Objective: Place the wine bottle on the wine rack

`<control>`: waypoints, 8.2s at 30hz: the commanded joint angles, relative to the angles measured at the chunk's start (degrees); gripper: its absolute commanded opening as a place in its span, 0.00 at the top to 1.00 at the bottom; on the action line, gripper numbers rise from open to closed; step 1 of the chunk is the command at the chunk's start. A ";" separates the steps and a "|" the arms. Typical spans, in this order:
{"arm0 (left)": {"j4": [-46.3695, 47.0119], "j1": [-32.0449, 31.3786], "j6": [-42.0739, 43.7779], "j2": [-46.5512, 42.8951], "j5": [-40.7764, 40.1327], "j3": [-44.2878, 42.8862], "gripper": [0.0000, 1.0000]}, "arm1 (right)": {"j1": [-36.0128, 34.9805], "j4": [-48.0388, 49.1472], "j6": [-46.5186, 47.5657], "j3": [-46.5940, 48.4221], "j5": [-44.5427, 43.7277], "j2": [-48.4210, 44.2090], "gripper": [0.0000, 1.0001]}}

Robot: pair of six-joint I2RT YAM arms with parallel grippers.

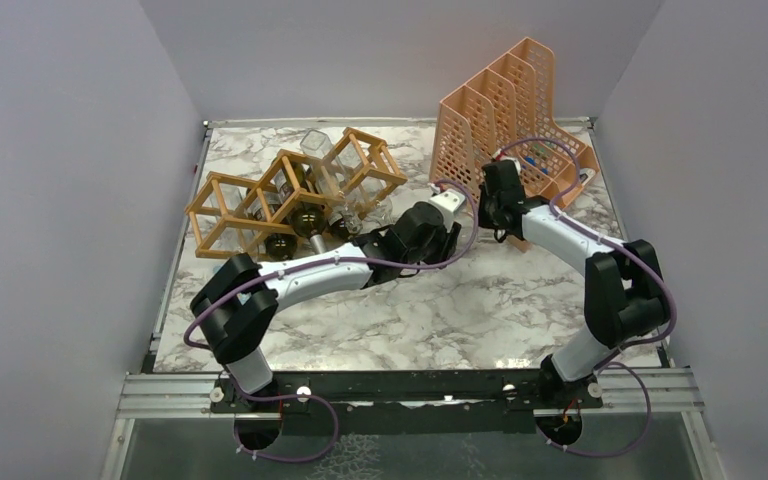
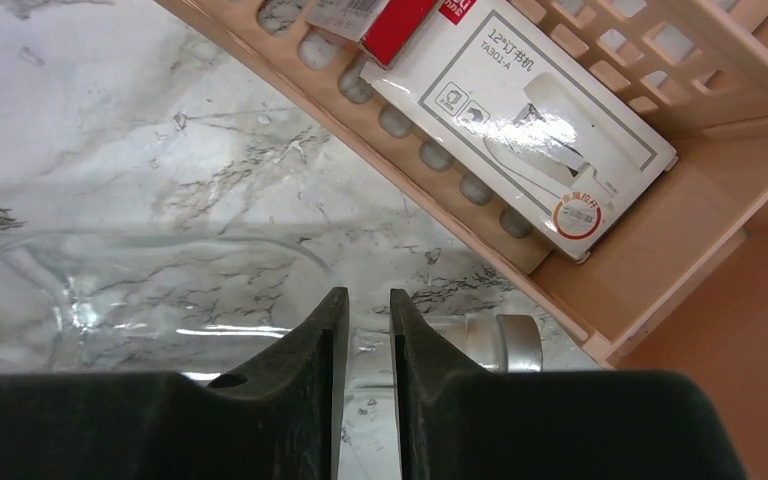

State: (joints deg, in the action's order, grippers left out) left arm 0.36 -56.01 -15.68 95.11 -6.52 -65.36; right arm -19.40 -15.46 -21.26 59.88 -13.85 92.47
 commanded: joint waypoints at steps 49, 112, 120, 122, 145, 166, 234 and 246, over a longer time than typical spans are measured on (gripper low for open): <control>-1.13 -3.83 -2.86 4.81 -10.61 2.47 0.72 | -6.50 -5.10 -9.62 -26.42 20.72 -28.01 0.44; -8.50 -3.48 9.81 -43.53 -35.27 -1.94 0.24 | -11.43 2.92 -2.97 -6.74 16.73 -38.36 0.99; -9.08 -3.47 11.44 -48.35 -38.46 -4.26 0.23 | -21.05 7.14 -3.69 5.79 13.39 -28.36 0.99; -9.46 -3.49 11.93 -49.17 -39.36 -5.13 0.23 | -24.50 8.72 -3.73 9.39 11.70 -24.83 0.99; -17.02 -3.49 10.43 -59.39 -47.32 -8.58 0.22 | -43.72 17.96 -17.09 53.48 4.56 20.39 0.99; -18.76 -3.52 9.16 -61.55 -49.18 -7.32 0.22 | -45.46 11.02 -32.23 60.47 2.14 30.68 0.69; -32.60 -3.54 13.35 -68.75 -42.12 -5.10 0.05 | -45.39 -17.05 3.73 9.97 -46.68 -48.06 0.18; -33.30 -3.49 14.73 -70.90 -40.87 -7.84 0.01 | -45.46 -18.06 4.00 10.76 -45.17 -49.73 0.18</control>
State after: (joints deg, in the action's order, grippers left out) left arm -32.69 -59.68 -2.46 25.10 -48.84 -71.53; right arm -64.66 -31.99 -17.87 69.49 -58.02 43.09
